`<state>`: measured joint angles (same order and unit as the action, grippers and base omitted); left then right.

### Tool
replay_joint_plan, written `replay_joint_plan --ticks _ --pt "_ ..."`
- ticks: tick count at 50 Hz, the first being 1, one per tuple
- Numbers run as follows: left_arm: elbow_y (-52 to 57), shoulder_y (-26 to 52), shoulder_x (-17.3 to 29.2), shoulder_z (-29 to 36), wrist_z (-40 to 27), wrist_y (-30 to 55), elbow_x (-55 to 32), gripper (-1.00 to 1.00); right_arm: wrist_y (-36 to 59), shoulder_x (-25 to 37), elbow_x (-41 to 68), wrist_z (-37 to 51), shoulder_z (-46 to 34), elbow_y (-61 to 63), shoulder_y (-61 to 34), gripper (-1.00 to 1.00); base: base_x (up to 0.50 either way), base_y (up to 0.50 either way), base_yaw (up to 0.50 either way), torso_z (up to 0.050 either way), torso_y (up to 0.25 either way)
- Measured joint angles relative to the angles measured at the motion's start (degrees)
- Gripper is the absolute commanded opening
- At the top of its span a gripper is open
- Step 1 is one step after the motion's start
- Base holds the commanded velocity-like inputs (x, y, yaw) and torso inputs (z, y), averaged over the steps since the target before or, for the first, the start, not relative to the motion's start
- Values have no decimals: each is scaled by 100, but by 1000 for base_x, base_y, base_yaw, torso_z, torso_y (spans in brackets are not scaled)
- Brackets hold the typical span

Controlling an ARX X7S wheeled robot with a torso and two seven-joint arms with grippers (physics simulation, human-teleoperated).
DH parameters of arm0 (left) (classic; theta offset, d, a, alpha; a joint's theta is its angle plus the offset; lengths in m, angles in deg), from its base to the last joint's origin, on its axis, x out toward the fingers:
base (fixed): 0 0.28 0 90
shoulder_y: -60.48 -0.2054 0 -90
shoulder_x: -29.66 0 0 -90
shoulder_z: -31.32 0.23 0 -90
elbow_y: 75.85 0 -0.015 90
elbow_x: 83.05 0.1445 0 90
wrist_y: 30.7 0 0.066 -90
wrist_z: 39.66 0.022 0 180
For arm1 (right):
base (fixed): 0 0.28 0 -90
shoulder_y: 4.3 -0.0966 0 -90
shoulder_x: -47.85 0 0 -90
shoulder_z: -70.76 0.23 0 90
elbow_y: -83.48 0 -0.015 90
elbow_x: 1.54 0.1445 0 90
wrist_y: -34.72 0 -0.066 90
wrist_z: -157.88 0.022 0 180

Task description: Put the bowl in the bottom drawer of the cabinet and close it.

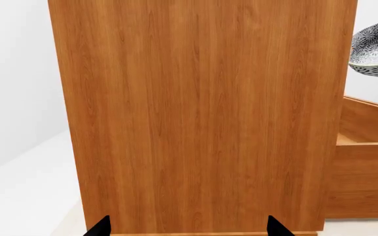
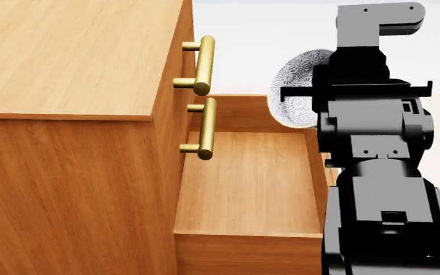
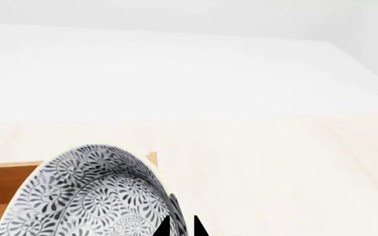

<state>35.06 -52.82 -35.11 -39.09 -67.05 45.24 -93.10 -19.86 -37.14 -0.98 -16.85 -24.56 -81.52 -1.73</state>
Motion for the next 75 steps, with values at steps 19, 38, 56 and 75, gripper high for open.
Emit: replay_joint_plan --ticks 19,38,56,75 --pt "0 13 17 26 -27 2 11 100 105 -154 10 -159 6 0 188 -100 0 0 0 0 1" --pt "13 16 42 42 -49 0 -3 100 361 -246 5 -430 81 0 318 -100 0 0 0 0 0" --pt "14 18 61 62 -70 -13 -10 100 435 -312 -15 -594 101 0 484 -100 0 0 0 0 1" --pt "1 28 80 83 -91 -30 -18 100 477 -368 -25 -867 10 0 656 -100 0 0 0 0 1"
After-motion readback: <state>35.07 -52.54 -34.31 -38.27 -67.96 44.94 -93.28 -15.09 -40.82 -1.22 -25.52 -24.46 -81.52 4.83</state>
